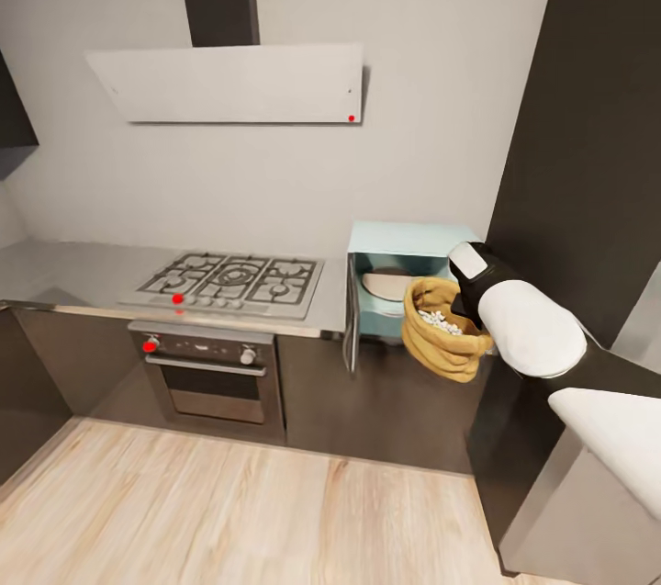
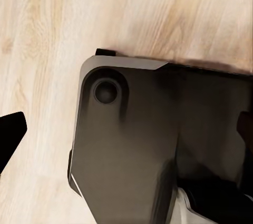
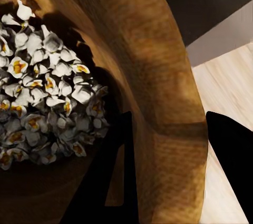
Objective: In the kitchen, take the popcorn bag from the countertop, put it into the microwave, and heat it until the popcorn is cooked so the cooked popcorn ends up inside the bag.
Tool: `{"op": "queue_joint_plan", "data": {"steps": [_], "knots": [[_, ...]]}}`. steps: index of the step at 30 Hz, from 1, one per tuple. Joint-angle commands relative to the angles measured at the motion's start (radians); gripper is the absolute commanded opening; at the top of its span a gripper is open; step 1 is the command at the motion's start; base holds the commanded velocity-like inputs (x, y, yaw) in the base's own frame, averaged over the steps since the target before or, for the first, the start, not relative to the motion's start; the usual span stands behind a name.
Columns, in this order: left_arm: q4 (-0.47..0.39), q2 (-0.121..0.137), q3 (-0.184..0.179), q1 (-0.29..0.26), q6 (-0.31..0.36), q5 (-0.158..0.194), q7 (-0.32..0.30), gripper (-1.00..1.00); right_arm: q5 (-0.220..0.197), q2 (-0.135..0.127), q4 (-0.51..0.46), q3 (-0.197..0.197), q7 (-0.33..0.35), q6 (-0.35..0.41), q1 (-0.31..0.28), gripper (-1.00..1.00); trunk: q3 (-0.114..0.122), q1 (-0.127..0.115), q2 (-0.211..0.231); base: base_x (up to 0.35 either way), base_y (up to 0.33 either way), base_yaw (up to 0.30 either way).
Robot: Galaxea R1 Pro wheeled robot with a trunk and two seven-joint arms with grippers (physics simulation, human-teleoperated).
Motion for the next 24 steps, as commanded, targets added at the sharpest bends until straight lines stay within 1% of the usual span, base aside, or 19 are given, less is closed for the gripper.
{"op": "queue_joint_plan", "data": {"steps": [1, 13, 24], "knots": [[0.001, 0.000, 0.006, -0.001, -0.002, 0.005, -0.005, 1.00, -0.001, 0.001, -0.002, -0.002, -0.003, 0.006, -0.001, -1.00, -0.002, 0.001, -0.002, 0.344, 0.000, 0.000], [0.001, 0.000, 0.009, -0.001, -0.002, 0.005, -0.005, 1.00, -0.001, -0.001, -0.002, -0.002, -0.003, 0.007, -0.001, -1.00, -0.002, 0.001, -0.002, 0.334, 0.000, 0.000], [0.001, 0.000, 0.006, -0.001, -0.002, 0.003, -0.005, 1.00, -0.001, 0.002, -0.001, -0.002, -0.003, 0.007, -0.001, -1.00, -0.002, 0.001, -0.002, 0.027, 0.000, 0.000]]}}
